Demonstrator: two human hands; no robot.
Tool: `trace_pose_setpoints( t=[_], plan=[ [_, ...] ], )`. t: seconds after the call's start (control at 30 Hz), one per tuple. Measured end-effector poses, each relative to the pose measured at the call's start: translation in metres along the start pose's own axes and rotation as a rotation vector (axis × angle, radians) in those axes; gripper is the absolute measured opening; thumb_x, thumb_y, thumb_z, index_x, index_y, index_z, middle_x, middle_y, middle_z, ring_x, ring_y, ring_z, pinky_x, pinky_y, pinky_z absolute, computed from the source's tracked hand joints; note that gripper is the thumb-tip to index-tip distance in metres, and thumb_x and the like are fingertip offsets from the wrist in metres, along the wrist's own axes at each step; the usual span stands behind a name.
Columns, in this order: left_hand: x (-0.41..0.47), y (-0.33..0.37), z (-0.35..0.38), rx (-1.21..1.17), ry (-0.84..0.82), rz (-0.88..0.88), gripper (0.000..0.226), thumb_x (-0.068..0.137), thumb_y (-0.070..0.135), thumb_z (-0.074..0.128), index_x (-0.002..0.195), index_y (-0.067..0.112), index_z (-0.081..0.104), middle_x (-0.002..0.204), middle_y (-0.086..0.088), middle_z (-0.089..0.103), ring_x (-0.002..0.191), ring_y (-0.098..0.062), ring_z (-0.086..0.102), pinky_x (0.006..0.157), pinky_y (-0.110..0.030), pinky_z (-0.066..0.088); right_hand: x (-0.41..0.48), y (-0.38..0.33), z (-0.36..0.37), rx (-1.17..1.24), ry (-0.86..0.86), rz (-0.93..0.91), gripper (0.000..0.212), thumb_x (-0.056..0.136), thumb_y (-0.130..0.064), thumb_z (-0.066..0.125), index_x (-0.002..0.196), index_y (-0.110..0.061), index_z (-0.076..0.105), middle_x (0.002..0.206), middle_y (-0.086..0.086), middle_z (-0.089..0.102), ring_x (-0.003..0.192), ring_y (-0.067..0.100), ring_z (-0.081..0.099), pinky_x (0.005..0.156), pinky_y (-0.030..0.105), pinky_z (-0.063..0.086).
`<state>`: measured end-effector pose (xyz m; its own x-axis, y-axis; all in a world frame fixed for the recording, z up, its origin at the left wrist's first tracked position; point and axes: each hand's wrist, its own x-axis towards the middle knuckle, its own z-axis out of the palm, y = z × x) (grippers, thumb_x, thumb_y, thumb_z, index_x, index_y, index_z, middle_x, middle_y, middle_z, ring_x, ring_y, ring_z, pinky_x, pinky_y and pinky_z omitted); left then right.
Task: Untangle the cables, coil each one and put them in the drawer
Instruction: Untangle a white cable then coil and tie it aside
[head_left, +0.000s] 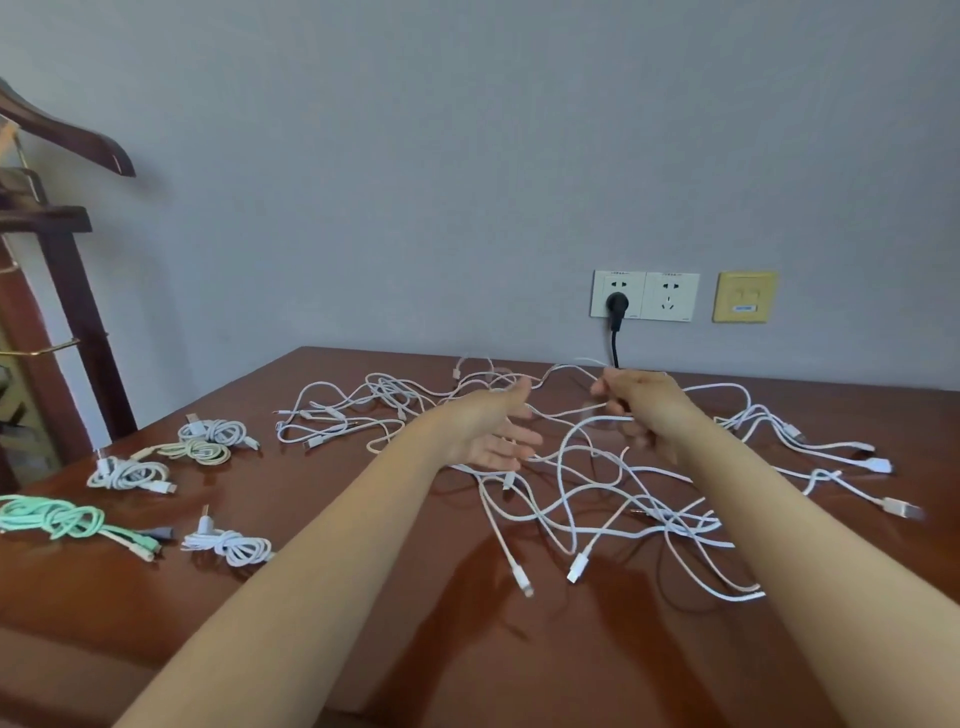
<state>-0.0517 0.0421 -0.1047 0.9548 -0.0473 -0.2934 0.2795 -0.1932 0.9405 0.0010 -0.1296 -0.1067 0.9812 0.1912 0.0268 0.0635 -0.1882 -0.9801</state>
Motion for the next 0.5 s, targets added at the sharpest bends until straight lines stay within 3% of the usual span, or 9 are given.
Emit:
trace_pose_setpoints(
  t=[0.13, 0.27, 0.37, 0.43, 0.5],
  plan=[
    [-0.007, 0.0, 0.007, 0.317, -0.241, 0.056, 0.053, 0.096, 0.052, 0.027, 0.127, 0.015, 0.051, 0.126, -0.011, 0.061, 0.09, -0.016, 0.062, 0.08, -0.029, 0.05, 0.007, 0.008, -0.004, 0.103, 0.144, 0.054, 0.036, 0.1, -0.027, 0.037, 0.07, -0.014, 0.053, 0.059, 0.001, 0.038, 0.023, 0.003, 0.024, 0.03, 0.01, 0.019],
    [-0.012, 0.001, 0.017, 0.596, -0.361, 0.105, 0.036, 0.1, 0.031, 0.039, 0.13, 0.014, 0.049, 0.123, -0.002, 0.06, 0.103, -0.016, 0.059, 0.091, -0.031, 0.047, 0.01, 0.014, -0.009, 0.21, 0.293, 0.101, 0.038, 0.1, -0.025, 0.038, 0.067, -0.012, 0.052, 0.058, 0.002, 0.039, 0.021, 0.003, 0.023, 0.03, 0.009, 0.018],
    [-0.012, 0.001, 0.02, 0.567, -0.514, 0.108, 0.026, 0.097, 0.016, 0.047, 0.122, 0.021, 0.055, 0.111, 0.006, 0.06, 0.097, -0.006, 0.058, 0.089, -0.023, 0.045, 0.011, 0.014, -0.014, 0.261, 0.406, 0.144, 0.037, 0.099, -0.019, 0.038, 0.065, -0.011, 0.05, 0.056, 0.003, 0.041, 0.02, 0.005, 0.024, 0.029, 0.009, 0.018],
    [-0.011, 0.0, 0.023, 0.671, -0.542, 0.14, 0.023, 0.094, 0.015, 0.053, 0.115, 0.023, 0.059, 0.099, 0.015, 0.062, 0.091, 0.002, 0.057, 0.092, -0.024, 0.044, 0.013, 0.015, -0.017, 0.324, 0.465, 0.164, 0.036, 0.099, -0.014, 0.037, 0.066, -0.01, 0.051, 0.058, 0.004, 0.041, 0.019, 0.006, 0.025, 0.029, 0.009, 0.019],
    [-0.007, -0.001, 0.026, 0.807, -0.502, 0.215, 0.016, 0.094, 0.017, 0.055, 0.107, 0.019, 0.065, 0.088, 0.021, 0.062, 0.089, 0.004, 0.056, 0.1, -0.029, 0.041, 0.014, 0.017, -0.02, 0.293, 0.511, 0.165, 0.027, 0.096, -0.01, 0.038, 0.082, -0.007, 0.061, 0.066, 0.007, 0.05, 0.031, 0.012, 0.042, 0.036, 0.014, 0.03]
  ],
)
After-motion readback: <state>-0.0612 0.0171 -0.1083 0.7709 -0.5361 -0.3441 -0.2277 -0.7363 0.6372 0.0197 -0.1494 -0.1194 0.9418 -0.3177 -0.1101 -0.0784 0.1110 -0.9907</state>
